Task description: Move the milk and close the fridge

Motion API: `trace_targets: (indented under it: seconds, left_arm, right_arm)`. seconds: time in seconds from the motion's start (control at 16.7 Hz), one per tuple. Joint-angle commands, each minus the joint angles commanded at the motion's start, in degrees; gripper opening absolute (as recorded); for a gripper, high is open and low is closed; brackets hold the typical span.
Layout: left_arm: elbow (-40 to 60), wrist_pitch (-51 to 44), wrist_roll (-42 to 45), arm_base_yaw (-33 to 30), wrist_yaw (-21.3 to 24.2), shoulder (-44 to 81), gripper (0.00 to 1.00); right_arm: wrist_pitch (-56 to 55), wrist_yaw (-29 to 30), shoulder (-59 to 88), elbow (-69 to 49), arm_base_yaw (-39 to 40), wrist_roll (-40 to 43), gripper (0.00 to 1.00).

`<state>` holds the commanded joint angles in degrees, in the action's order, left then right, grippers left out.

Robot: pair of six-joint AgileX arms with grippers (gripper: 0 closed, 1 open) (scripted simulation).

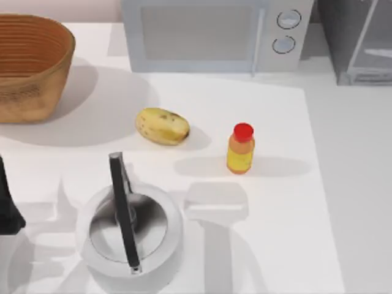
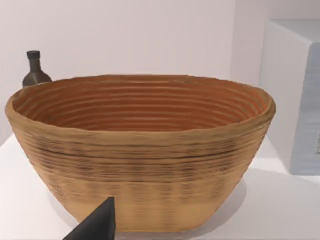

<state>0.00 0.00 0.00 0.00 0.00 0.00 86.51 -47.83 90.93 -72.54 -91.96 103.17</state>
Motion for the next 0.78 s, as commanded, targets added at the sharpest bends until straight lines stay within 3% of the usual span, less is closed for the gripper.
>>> trace_targets:
  seconds: [0.3,0.78]
  left_arm:
    - [0.00,0.00,0.00,0.00,0.00,0.00,1.00]
    - [0.00,0.00,0.00,0.00,0.00,0.00,1.00]
  right_arm:
    - [-2.93,-6.28,12.11,-3.16,-11.24,11.81,1.00]
    - [-3.59,-6.45,12.70,-3.12,-11.12,11.61,1.00]
